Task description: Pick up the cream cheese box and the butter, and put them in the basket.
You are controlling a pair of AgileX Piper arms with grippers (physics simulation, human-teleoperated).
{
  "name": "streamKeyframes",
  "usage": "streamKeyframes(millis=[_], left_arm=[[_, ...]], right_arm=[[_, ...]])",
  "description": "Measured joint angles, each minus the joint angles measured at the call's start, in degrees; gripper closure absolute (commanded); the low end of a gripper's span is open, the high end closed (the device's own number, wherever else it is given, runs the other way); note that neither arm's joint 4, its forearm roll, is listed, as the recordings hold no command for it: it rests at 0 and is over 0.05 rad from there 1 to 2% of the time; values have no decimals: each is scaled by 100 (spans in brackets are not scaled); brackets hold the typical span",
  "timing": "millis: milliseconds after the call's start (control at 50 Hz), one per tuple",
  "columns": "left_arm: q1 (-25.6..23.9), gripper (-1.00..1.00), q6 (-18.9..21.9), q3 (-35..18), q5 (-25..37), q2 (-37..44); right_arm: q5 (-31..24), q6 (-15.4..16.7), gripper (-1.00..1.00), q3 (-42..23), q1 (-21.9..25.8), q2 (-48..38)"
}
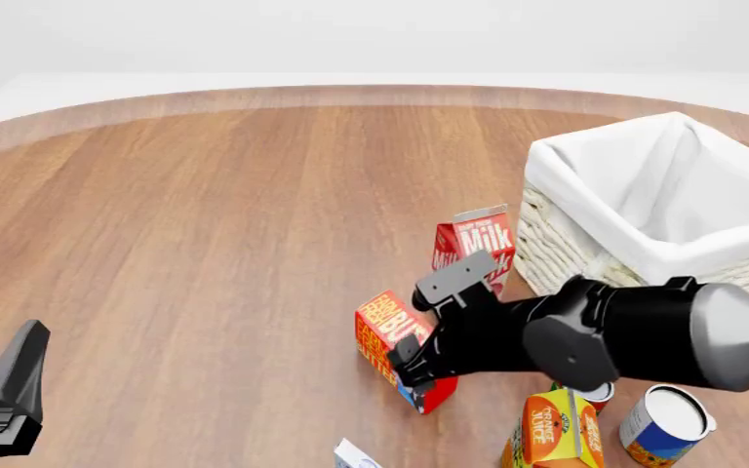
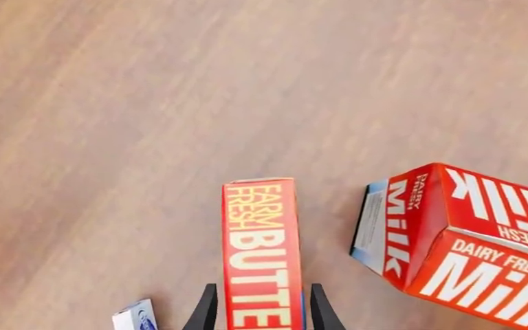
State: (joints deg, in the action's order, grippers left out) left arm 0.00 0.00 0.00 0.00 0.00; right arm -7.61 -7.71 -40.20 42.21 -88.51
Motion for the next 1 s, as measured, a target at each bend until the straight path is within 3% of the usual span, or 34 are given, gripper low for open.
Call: streamKeyframes(millis=[680, 700, 1000], left_arm=[[0, -100, 0, 0, 0, 0], [0, -100, 0, 0, 0, 0], [0, -100, 0, 0, 0, 0]], right_arm=[[342, -130, -100, 148, 35, -268], [346, -129, 100, 149, 32, -271], [242, -3, 100, 145, 43, -178]])
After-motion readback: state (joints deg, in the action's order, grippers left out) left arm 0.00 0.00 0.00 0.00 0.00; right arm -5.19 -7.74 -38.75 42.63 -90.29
